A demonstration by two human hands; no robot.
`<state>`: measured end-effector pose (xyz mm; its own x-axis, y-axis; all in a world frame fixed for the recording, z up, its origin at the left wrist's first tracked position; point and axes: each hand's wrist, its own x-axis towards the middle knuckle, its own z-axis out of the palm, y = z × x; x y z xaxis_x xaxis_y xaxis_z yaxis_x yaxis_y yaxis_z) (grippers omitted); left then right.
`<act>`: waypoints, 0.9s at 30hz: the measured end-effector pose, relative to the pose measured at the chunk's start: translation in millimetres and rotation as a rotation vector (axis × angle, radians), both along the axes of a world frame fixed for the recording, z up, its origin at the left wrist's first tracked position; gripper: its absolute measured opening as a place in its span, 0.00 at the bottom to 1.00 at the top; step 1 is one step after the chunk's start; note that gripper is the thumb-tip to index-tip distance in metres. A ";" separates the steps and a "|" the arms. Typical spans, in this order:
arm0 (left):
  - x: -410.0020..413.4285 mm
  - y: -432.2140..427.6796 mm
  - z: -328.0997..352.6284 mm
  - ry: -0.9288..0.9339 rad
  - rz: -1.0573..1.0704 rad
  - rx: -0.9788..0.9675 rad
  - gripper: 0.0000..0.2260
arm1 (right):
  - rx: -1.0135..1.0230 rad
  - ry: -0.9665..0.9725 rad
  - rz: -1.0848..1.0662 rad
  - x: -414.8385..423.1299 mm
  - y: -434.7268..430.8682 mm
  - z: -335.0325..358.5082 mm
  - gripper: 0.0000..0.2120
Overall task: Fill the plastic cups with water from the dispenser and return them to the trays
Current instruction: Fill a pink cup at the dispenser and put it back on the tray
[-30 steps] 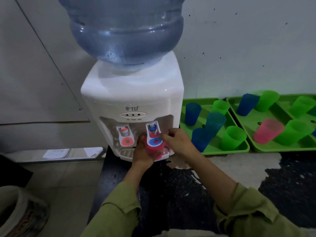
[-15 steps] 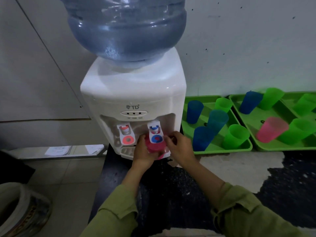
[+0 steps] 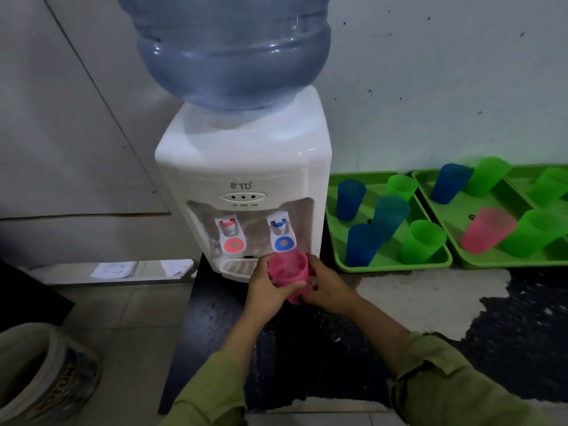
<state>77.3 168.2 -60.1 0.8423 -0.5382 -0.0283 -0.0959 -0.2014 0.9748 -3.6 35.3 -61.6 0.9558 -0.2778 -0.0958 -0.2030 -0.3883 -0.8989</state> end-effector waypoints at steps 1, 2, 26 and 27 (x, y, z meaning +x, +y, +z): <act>-2.5 0.5 0.2 0.006 -0.004 0.002 0.32 | 0.001 -0.001 0.000 -2.8 -1.1 -1.2 0.39; -5.9 -0.1 0.7 0.011 -0.017 0.001 0.32 | 0.001 -0.008 -0.001 -6.9 -3.0 -1.4 0.39; -67.7 -199.1 64.5 -0.012 -0.396 -0.199 0.17 | -0.148 -0.277 -0.530 -117.8 -215.7 107.4 0.31; -71.1 -215.7 66.9 -0.025 -0.388 -0.188 0.17 | -0.182 -0.277 -0.546 -121.2 -233.2 112.0 0.31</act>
